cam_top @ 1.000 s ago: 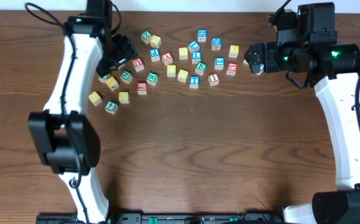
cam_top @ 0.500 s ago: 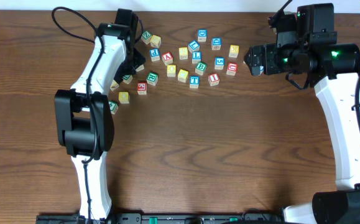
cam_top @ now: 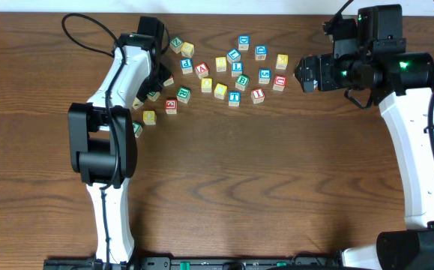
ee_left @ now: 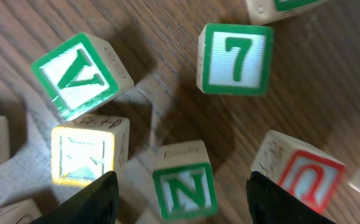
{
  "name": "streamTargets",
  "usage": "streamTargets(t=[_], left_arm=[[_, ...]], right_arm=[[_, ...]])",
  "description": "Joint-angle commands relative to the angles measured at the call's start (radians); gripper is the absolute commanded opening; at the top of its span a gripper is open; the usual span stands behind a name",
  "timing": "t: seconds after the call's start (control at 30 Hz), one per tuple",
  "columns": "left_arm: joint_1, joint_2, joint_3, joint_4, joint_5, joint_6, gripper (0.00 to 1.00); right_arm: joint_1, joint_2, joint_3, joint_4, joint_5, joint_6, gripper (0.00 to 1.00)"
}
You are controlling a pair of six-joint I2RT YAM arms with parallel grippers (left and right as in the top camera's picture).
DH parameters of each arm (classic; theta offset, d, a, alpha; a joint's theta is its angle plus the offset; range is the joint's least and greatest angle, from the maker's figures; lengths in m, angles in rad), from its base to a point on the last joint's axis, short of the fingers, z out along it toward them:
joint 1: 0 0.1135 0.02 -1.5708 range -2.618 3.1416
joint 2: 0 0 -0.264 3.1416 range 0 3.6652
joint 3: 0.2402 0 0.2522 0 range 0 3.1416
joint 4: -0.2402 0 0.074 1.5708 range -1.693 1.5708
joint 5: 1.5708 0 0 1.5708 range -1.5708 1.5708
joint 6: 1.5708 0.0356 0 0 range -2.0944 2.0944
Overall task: Spell out NEURIPS
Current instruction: 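Lower left gripper onto the green-lettered N block and grasp it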
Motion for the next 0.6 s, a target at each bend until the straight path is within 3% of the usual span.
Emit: streamTargets(t=[0.0,0.13,0.57], left_arm=[[0.004,0.04,-0.011,0.002,-0.013,-0.015,0.65],[0.004,0.046,-0.011,0.004,-0.013,-0.015,0.64],[0.004,0.05,-0.011,-0.008,-0.013,-0.014,0.38]], right_arm=[[-0.002,-0.005,0.019,-0.006,-0.01,-0.007,0.99],[-0.002,-0.005,0.019,-0.005,-0.01,-0.007,0.99],[-0.002,-0.005,0.019,-0.005,-0.01,-0.007,0.99]])
